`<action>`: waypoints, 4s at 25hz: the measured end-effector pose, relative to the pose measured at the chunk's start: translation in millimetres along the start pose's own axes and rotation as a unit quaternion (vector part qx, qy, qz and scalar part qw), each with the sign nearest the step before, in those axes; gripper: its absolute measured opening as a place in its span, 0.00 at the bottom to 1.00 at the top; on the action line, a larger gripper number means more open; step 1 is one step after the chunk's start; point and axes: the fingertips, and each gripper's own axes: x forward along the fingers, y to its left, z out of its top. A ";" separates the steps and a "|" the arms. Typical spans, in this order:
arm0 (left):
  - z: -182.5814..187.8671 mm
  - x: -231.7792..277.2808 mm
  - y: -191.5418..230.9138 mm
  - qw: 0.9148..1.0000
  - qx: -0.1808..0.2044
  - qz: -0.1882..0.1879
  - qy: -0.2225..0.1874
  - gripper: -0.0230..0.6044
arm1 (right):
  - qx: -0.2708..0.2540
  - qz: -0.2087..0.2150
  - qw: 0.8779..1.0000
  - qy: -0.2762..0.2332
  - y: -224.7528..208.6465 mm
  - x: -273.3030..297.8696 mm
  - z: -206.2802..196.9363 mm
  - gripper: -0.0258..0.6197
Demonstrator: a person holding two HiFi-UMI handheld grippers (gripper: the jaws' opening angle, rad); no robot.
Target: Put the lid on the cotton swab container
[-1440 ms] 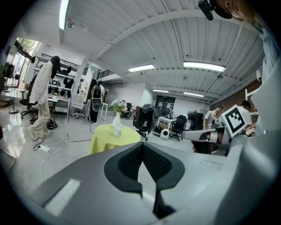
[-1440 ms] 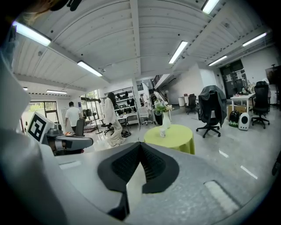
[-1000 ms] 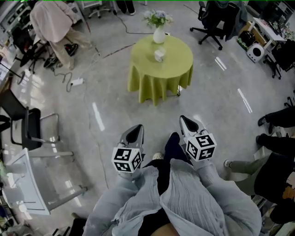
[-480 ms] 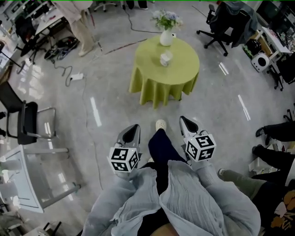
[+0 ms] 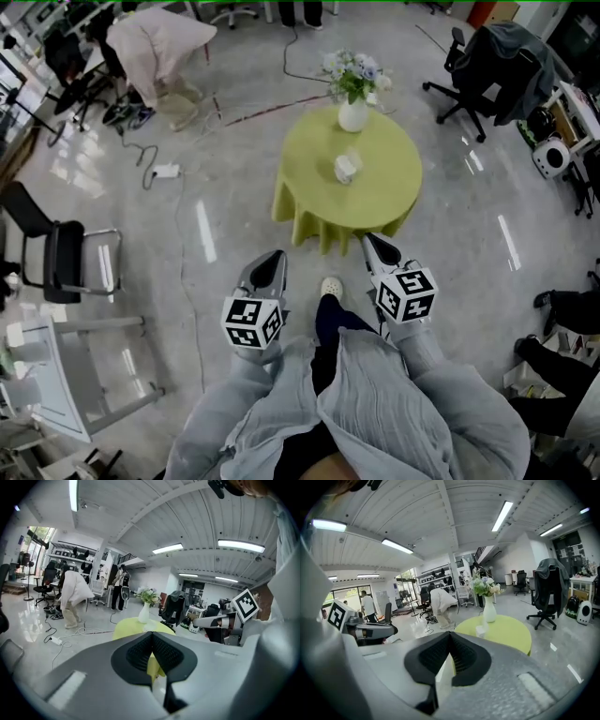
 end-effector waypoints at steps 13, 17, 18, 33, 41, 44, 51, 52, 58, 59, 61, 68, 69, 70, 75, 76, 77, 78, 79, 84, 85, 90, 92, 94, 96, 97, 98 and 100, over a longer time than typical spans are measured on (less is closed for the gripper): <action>48.3 105.6 16.5 1.000 0.018 0.015 -0.003 0.07 | 0.016 0.019 0.999 -0.024 -84.9 80.2 57.3 0.04; 39.7 118.9 12.5 1.000 0.014 0.009 0.010 0.07 | 0.021 0.021 1.000 -0.008 -92.3 83.0 43.9 0.04; 37.3 121.0 10.7 1.000 0.013 0.007 0.014 0.07 | 0.025 0.020 0.999 -0.004 -95.0 82.0 40.6 0.04; 28.0 128.7 13.0 1.000 0.006 -0.004 0.022 0.07 | 0.047 -0.022 0.997 0.058 -156.8 130.6 14.8 0.04; 26.9 124.0 26.7 1.000 -0.002 0.012 0.017 0.07 | 0.076 -0.006 0.993 0.090 -181.9 192.0 23.9 0.04; 27.6 127.2 32.7 1.000 -0.002 0.013 0.018 0.07 | 0.096 -0.007 0.989 0.111 -187.8 209.2 21.8 0.04; 28.6 136.1 48.3 0.999 0.004 0.009 0.033 0.07 | 0.129 -0.017 0.979 0.157 -195.9 233.0 2.3 0.04; 28.8 136.6 51.2 0.999 0.004 0.009 0.034 0.07 | 0.128 -0.014 0.978 0.162 -193.9 234.5 -0.2 0.04; 29.6 140.3 68.9 0.999 -0.002 0.004 0.045 0.07 | 0.123 -0.003 0.977 0.171 -178.4 240.4 -2.9 0.04; 29.6 141.6 71.2 0.999 -0.003 0.003 0.047 0.07 | 0.119 -0.001 0.977 0.174 -175.7 241.0 -3.6 0.04; 29.7 144.3 74.4 0.999 -0.004 0.002 0.048 0.07 | 0.104 0.003 0.978 0.181 -170.7 241.9 -4.8 0.04; 28.4 152.1 81.4 0.999 -0.010 0.002 0.046 0.07 | 0.055 0.012 0.977 0.206 -158.9 246.9 -13.1 0.04; 28.3 152.4 81.7 0.999 -0.011 0.003 0.044 0.07 | 0.045 0.014 0.977 0.209 -156.9 247.9 -14.1 0.04; 28.1 152.1 82.0 0.999 -0.013 0.003 0.043 0.07 | 0.034 0.017 0.977 0.211 -154.3 249.3 -15.3 0.04; 23.9 149.6 82.9 0.999 -0.020 0.006 0.043 0.07 | -0.010 0.024 0.974 0.225 -145.3 253.1 -19.2 0.04; 22.9 149.0 83.1 0.999 -0.021 0.006 0.044 0.07 | -0.018 0.024 0.973 0.228 -144.6 253.5 -19.3 0.04; 22.0 148.6 83.5 0.999 -0.022 0.007 0.045 0.07 | -0.026 0.025 0.972 0.231 -143.7 254.3 -19.7 0.04; 21.2 148.4 84.1 0.999 -0.023 0.008 0.046 0.07 | -0.032 0.026 0.972 0.233 -142.7 255.3 -20.6 0.04; 20.7 148.4 84.7 0.999 -0.023 0.009 0.046 0.07 | -0.037 0.027 0.971 0.236 -142.2 256.1 -21.3 0.04; 21.0 148.5 85.5 0.999 -0.026 0.012 0.043 0.07 | -0.056 0.021 0.968 0.242 -142.8 255.4 -20.1 0.04; 20.7 148.4 85.1 0.999 -0.026 0.012 0.043 0.07 | -0.059 0.020 0.968 0.244 -142.5 255.4 -20.7 0.04; 16.8 150.5 85.1 0.998 -0.027 0.012 0.048 0.07 | -0.083 0.018 0.961 0.264 -141.3 260.0 -26.2 0.04; 16.4 151.5 84.7 0.998 -0.027 0.012 0.047 0.07 | -0.089 0.013 0.959 0.270 -142.2 260.1 -25.9 0.04; 17.9 151.8 83.9 0.999 -0.027 0.012 0.046 0.07 | -0.086 0.011 0.959 0.269 -142.6 259.6 -25.4 0.04; 19.6 151.4 83.0 0.999 -0.025 0.011 0.044 0.07 | -0.083 0.011 0.960 0.267 -142.5 259.1 -26.3 0.04; 20.4 151.1 82.9 0.999 -0.023 0.011 0.044 0.07 | -0.083 0.013 0.960 0.266 -142.1 259.3 -26.7 0.04; 21.3 150.8 82.9 0.999 -0.022 0.011 0.044 0.07 | -0.086 0.015 0.960 0.266 -141.6 259.7 -26.8 0.04; 24.1 150.8 82.9 0.999 -0.019 0.012 0.041 0.07 | -0.091 0.017 0.960 0.265 -141.9 260.2 -26.6 0.04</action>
